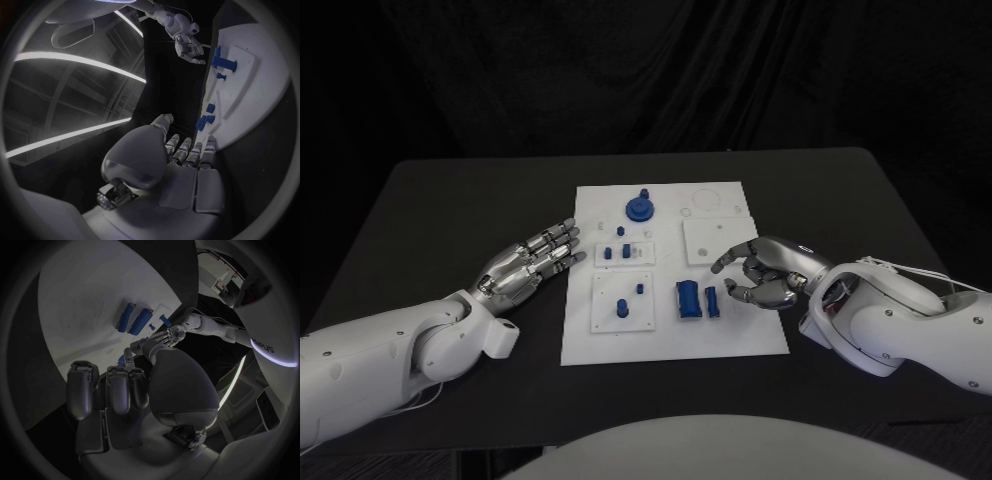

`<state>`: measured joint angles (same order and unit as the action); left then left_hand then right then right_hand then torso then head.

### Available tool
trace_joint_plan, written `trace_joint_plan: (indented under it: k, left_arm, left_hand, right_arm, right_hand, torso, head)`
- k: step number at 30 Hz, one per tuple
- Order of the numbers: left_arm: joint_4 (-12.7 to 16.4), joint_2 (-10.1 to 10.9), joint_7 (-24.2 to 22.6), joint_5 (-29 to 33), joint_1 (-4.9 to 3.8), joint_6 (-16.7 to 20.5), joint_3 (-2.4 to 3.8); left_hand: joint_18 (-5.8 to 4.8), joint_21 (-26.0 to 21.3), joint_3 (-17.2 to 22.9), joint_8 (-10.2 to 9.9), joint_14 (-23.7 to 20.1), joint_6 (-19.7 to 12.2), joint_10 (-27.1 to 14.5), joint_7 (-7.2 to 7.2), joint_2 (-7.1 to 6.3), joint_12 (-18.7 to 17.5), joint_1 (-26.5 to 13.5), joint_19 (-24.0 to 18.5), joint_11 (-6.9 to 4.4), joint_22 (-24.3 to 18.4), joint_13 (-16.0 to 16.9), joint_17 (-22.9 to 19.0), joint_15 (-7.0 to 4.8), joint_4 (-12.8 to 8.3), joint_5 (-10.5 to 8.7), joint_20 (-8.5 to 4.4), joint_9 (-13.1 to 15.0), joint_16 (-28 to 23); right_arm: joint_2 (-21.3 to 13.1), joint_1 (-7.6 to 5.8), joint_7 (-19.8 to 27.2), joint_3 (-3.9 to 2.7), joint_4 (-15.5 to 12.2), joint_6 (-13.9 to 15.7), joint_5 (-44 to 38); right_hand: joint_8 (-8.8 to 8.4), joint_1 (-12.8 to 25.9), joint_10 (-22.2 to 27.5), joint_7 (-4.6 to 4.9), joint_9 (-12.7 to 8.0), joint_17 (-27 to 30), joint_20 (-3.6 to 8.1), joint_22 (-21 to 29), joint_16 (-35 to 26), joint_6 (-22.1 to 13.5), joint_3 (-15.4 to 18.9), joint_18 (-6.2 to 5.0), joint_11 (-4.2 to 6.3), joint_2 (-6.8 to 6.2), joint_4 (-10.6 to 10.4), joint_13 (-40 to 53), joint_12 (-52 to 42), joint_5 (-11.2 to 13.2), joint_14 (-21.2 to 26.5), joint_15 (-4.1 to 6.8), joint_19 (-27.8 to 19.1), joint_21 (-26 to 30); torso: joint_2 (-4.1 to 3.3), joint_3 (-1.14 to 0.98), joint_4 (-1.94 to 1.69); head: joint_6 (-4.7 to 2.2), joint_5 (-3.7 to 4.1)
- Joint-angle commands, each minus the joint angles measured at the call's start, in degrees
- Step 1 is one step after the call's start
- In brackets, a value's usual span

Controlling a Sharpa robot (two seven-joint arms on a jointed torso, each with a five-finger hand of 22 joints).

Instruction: Assemble the parts on the task board

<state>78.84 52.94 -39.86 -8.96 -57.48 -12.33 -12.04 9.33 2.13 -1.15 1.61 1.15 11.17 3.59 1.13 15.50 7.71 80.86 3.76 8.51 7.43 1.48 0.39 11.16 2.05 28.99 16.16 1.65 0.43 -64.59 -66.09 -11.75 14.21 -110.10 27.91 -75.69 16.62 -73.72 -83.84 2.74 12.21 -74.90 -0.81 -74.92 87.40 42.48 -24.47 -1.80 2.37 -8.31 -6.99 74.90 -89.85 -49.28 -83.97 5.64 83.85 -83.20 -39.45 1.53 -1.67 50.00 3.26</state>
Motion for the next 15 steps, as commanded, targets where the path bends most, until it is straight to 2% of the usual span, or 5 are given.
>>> trace_joint_plan:
  k: [1,15]
  left_arm:
    - [-0.1,-0.2,-2.1,0.2,0.21,-0.1,-0.07]
    - [-0.2,-0.3,-1.9,0.2,0.24,-0.3,-0.07]
  left_hand:
    - [0.00,0.2,0.3,0.3,0.2,0.0,0.1,0.20,0.00,0.2,-0.7,-0.1,0.40,0.0,0.1,0.1,0.34,-0.1,0.37,0.37,0.1,0.3]
    - [0.00,0.2,0.3,0.3,0.2,0.0,0.1,0.20,0.00,0.2,-0.7,-0.1,0.40,0.0,0.1,0.1,0.34,-0.1,0.37,0.37,0.1,0.3]
  right_arm:
    - [0.3,0.24,-0.7,-0.02,0.2,-2.9,-3.1]
    - [1.5,1.08,-2.4,-0.02,1.2,-4.8,-3.3]
  right_hand:
    - [-0.51,0.0,-6.2,-0.16,-0.3,-8.6,0.41,-12.8,0.1,0.3,-0.3,0.06,0.38,-0.79,0.0,15.1,-0.1,-0.6,-4.7,0.42,2.9,-0.2]
    - [-1.24,0.5,-6.2,0.34,-0.7,-8.5,0.34,-12.7,0.1,1.3,-0.5,0.02,0.09,-0.67,0.1,15.1,-0.1,-0.9,-4.7,0.25,2.8,0.0]
  torso:
    - [-0.03,-0.06,-0.05]
    - [-0.03,-0.03,-0.03]
  head:
    - [0.00,0.16]
    - [0.00,-0.05]
